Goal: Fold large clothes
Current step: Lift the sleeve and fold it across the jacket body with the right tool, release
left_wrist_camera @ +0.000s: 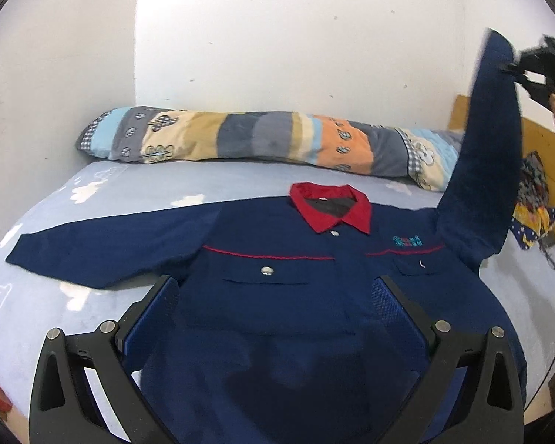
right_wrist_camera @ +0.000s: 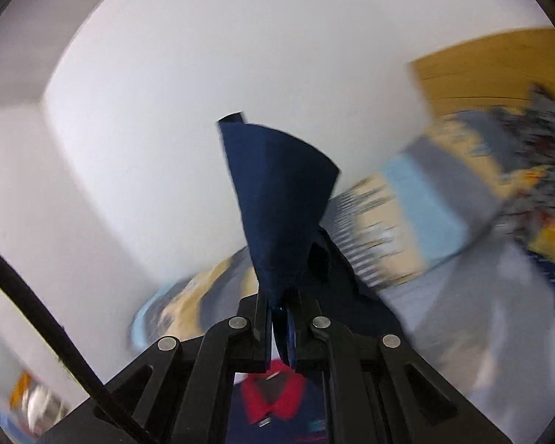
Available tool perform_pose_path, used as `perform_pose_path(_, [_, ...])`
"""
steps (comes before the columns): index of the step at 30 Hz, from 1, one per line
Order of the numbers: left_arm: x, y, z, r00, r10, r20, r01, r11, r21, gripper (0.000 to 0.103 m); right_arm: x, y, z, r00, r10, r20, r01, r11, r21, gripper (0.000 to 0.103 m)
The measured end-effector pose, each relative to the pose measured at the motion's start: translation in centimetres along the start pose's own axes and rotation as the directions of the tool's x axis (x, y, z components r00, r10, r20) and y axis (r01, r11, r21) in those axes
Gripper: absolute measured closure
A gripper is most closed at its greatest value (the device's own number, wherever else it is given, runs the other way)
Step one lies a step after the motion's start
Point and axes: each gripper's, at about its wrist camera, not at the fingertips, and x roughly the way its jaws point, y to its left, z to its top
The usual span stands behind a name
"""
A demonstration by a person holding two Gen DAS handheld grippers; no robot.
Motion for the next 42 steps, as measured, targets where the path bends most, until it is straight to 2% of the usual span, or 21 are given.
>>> perform_pose_path(4, [-1.3,2.3,0.0,1.000,0.023,0.010,-0.022,0.999,-0.032,0.000,5.2,9.7,-7.1,0.986,0.080,-0.149,-0.097,0.989,-0.112,0.096])
perform_pose_path(7, [-2.1,3.9,-0.2,0.999,0.036,0.004,-0.036,0.997,-0.062,0.000,9.7,14.4,-14.5,0.953,0.107,-0.284,-0.156,0.975,-0.158,0.096])
perform_pose_path(10, [-2.7,5.4,-0.4,0.999,0.041,0.006,-0.040,0.994,-0.099,0.000,13.9,17.4,-23.1,0.906,0.102,-0.411,-0.194,0.963,-0.189,0.096])
perform_pose_path(15, [-2.8,6.0,-0.4,0.999,0.038,-0.009,-0.039,0.992,-0.118,0.000,19.7,18.3,-37.2,0.824,-0.026,-0.566,-0.169,0.942,-0.289,0.097])
perform_pose_path(18, [-3.0,5.8,-0.3,0.999,0.036,0.000,-0.036,0.994,-0.104,0.000,21.8,16.8,-41.7,0.809,-0.144,-0.569,-0.117,0.910,-0.397,0.096])
perform_pose_path(19, [-3.2,5.7,-0.4,0.999,0.035,0.003,-0.034,0.994,-0.103,0.000,22.2,16.5,-42.6,0.801,-0.181,-0.571,-0.100,0.899,-0.426,0.086])
perform_pose_path(20, [-3.3,5.7,-0.3,0.999,0.036,0.007,-0.035,0.994,-0.102,0.000,22.3,16.0,-43.3,0.784,-0.204,-0.586,-0.097,0.893,-0.439,0.079])
perform_pose_path(21, [-3.4,5.8,-0.3,0.999,0.039,0.011,-0.038,0.994,-0.104,0.000,22.7,15.4,-44.0,0.747,-0.191,-0.637,-0.128,0.898,-0.420,0.066])
perform_pose_path(22, [-3.5,6.1,-0.1,0.999,0.045,0.015,-0.043,0.993,-0.111,0.000,22.4,15.3,-43.8,0.729,-0.167,-0.664,-0.165,0.899,-0.407,0.062])
perform_pose_path(23, [-3.7,6.4,-0.1,0.999,0.051,0.018,-0.048,0.992,-0.120,0.000,22.0,15.3,-43.3,0.728,-0.153,-0.669,-0.190,0.891,-0.411,0.062])
perform_pose_path(24, [-3.7,6.9,0.0,0.998,0.062,0.020,-0.059,0.989,-0.136,0.000,21.1,15.3,-42.4,0.734,-0.124,-0.668,-0.218,0.888,-0.405,0.062])
perform_pose_path(26, [-3.6,7.7,0.1,0.997,0.075,0.016,-0.071,0.983,-0.167,0.000,19.1,14.9,-40.4,0.761,-0.040,-0.647,-0.267,0.890,-0.369,0.050])
perform_pose_path(27, [-3.4,8.2,0.1,0.997,0.081,0.007,-0.078,0.979,-0.187,0.000,17.3,14.5,-39.4,0.795,-0.033,-0.606,-0.254,0.889,-0.382,0.035])
perform_pose_path(28, [-3.3,8.6,0.2,0.996,0.084,0.001,-0.082,0.976,-0.200,0.000,16.7,13.6,-38.4,0.823,-0.047,-0.566,-0.224,0.889,-0.399,0.026])
perform_pose_path(30, [-2.9,9.0,0.1,0.996,0.093,-0.014,-0.094,0.972,-0.218,0.000,15.8,10.6,-36.6,0.859,-0.106,-0.501,-0.140,0.892,-0.430,0.026])
perform_pose_path(32, [-2.6,9.2,0.1,0.995,0.100,-0.024,-0.103,0.971,-0.217,0.000,16.2,7.1,-36.1,0.843,-0.233,-0.484,-0.021,0.886,-0.463,0.026])
perform_pose_path(33, [-2.4,9.1,0.1,0.994,0.108,-0.026,-0.111,0.971,-0.212,0.000,16.5,5.3,-36.2,0.821,-0.289,-0.492,0.026,0.880,-0.474,0.026])
perform_pose_path(35, [-2.0,9.1,0.2,0.992,0.126,-0.029,-0.129,0.971,-0.202,0.000,17.5,2.1,-37.2,0.728,-0.369,-0.578,0.064,0.876,-0.479,0.026])
perform_pose_path(38, [-1.5,9.2,0.0,0.989,0.144,-0.044,-0.149,0.968,-0.200,0.000,14.9,1.5,-36.0,0.741,-0.326,-0.587,0.020,0.885,-0.466,0.027])
perform_pose_path(40, [-0.9,9.4,-0.1,0.987,0.148,-0.058,-0.156,0.968,-0.197,0.000,12.3,1.3,-34.5,0.768,-0.243,-0.592,-0.013,0.919,-0.394,0.026])
perform_pose_path(42, [-0.5,9.5,-0.3,0.987,0.145,-0.073,-0.156,0.969,-0.194,0.000,9.8,0.8,-33.9,0.762,-0.225,-0.608,-0.021,0.929,-0.370,0.026])
